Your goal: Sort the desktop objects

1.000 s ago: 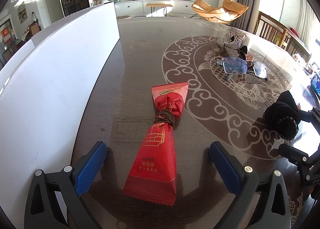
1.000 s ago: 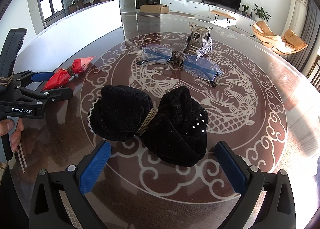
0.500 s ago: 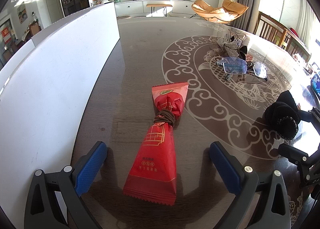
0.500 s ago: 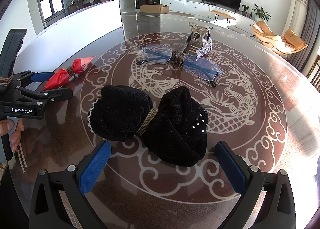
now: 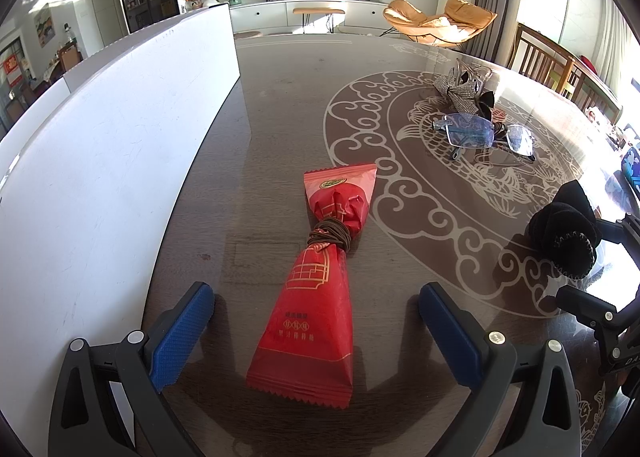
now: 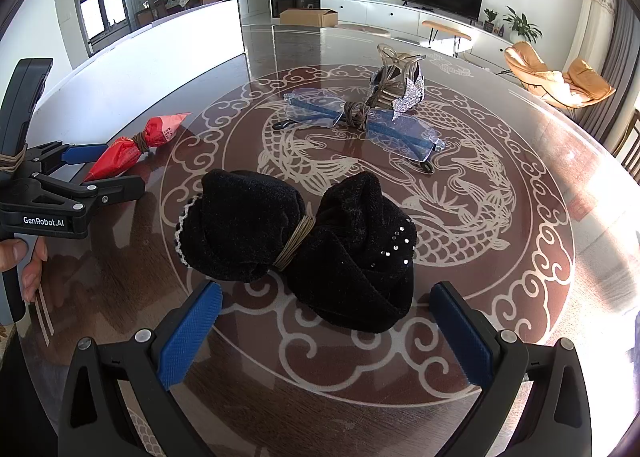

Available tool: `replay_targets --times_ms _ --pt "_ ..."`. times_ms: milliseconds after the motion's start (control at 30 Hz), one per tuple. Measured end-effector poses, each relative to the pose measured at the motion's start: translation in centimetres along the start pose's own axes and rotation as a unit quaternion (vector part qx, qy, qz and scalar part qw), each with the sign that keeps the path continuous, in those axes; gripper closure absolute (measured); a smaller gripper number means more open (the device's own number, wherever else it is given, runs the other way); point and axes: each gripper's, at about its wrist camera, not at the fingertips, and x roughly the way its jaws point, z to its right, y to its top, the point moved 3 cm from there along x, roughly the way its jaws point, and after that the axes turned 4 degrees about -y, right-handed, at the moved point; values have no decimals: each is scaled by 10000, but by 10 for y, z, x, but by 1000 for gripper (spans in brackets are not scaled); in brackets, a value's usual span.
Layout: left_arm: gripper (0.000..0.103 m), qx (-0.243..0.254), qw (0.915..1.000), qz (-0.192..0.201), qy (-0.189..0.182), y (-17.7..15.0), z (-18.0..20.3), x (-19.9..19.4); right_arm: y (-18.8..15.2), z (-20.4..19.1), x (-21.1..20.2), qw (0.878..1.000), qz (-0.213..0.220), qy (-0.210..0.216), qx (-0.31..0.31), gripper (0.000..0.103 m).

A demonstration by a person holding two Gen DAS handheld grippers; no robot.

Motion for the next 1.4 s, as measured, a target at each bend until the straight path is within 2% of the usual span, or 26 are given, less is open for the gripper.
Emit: replay_targets --times_ms 1400 --pt "0 14 10000 -38 -71 3 -1 -2 1 -1 1 10000 3 5 0 0"
